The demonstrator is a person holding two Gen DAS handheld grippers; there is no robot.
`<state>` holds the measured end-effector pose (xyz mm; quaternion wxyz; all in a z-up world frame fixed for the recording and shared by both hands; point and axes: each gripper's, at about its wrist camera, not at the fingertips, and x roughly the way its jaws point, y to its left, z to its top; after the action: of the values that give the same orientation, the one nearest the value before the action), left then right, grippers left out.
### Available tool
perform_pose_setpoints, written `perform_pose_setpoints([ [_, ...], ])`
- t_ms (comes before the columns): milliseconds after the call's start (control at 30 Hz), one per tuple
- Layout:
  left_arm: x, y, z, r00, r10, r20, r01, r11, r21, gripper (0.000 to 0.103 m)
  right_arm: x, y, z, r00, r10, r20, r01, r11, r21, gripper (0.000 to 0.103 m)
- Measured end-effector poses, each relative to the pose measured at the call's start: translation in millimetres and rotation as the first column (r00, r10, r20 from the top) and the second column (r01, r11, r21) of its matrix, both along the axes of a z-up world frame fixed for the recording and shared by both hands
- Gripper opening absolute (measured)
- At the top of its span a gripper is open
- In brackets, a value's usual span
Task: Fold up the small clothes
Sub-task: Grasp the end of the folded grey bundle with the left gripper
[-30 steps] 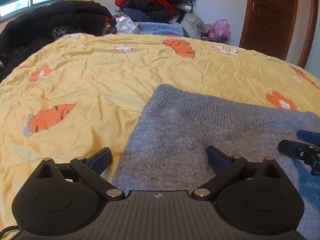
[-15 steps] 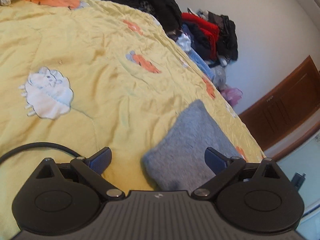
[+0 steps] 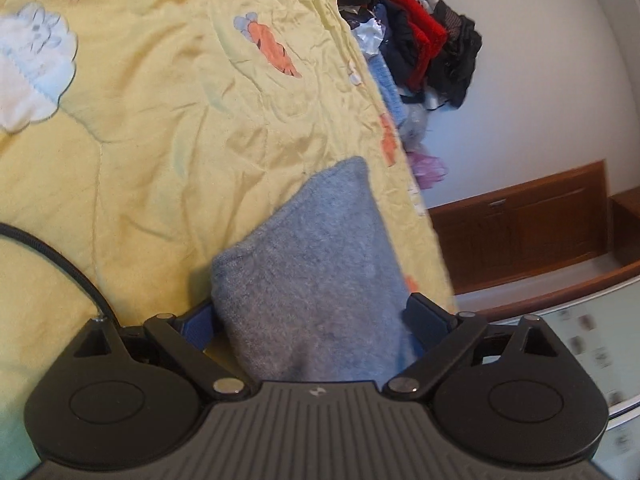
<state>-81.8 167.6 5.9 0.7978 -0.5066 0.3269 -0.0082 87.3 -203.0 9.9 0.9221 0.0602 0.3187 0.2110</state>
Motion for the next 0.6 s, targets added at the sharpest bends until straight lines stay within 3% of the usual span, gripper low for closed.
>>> perform_pose_setpoints([
  [33, 1.1, -7.2, 4.3, 1.0, -0.001, -0.005, 0.001, 0.998, 0.066, 0.092, -0.4, 0.1, 0.2, 1.0, 0.0, 0.0, 0.0, 1.0, 0.0, 0.093],
  [167, 4.5, -38.4, 12.1, 0.999, -0.009, -0.045, 0.023, 0.947, 0.321, 0.04, -0.3, -0.1, 0.2, 1.0, -0.001, 0.0, 0.001, 1.0, 0.0, 0.093],
  [200, 5.0, -42.6, 11.7, 0.999, -0.011, -0.051, 0.028, 0.937, 0.349, 0.035, -0.4, -0.1, 0.2, 1.0, -0.001, 0.0, 0.001, 1.0, 0.001, 0.093],
  [333, 4.3, -41.0, 4.8, 0.998, -0.05, -0.024, 0.054, 0.961, 0.27, 0.035, -0.3, -0.1, 0.3, 1.0, -0.001, 0.0, 0.001, 1.0, 0.002, 0.093],
  [400, 3.1, -40.6, 4.3, 0.999, -0.033, -0.02, 0.037, 0.958, 0.283, 0.032, -0.8, 0.0, 0.4, 1.0, -0.001, -0.001, 0.001, 1.0, 0.005, 0.093],
  [467, 4.3, -41.5, 5.6, 0.999, -0.011, -0.031, 0.021, 0.948, 0.318, 0.019, -0.8, -0.1, 0.8, 1.0, -0.001, -0.002, 0.001, 1.0, 0.008, 0.093],
  [567, 5.1, -46.9, 10.8, 1.0, -0.006, -0.028, 0.016, 0.923, 0.385, 0.012, -1.5, -0.1, 0.9, 1.0, -0.001, -0.003, 0.001, 1.0, 0.012, 0.093],
  [600, 4.6, -53.5, 14.7, 1.0, -0.019, -0.018, 0.025, 0.901, 0.434, 0.01, -0.9, -0.5, 0.7, 1.0, -0.002, -0.003, 0.002, 1.0, 0.014, 0.093],
])
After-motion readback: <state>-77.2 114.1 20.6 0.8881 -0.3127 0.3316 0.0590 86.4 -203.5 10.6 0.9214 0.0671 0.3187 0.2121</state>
